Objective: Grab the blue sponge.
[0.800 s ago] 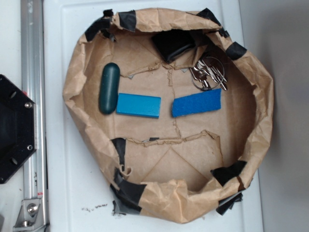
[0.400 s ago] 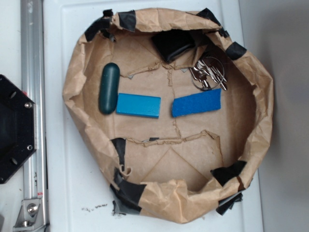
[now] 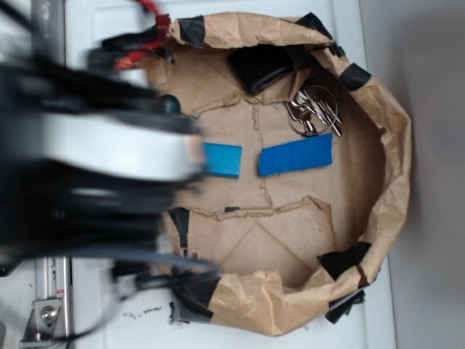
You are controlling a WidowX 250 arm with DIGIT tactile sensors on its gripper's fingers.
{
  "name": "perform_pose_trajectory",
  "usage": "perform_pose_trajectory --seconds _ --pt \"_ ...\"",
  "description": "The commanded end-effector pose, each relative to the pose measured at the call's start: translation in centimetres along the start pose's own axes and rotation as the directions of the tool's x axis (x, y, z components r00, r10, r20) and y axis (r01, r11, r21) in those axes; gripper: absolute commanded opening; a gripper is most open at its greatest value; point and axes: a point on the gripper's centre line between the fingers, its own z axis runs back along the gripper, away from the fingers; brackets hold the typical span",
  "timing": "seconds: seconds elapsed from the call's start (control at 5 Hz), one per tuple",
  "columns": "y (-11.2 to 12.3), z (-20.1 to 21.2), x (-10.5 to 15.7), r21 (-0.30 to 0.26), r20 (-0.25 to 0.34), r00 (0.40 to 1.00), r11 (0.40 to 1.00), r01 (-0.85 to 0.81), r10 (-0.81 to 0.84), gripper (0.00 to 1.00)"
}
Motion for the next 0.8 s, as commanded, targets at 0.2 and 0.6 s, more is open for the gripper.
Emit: perform_pose_trajectory --seconds 0.2,0.6 --pt "1.7 -8.5 7.9 -0.036 -0.025 0.994 0.994 0.102 -0.103 1.0" --pt "0.1 -13.5 9.6 -0.024 -0.097 0.994 0.999 0.042 -0.044 1.0"
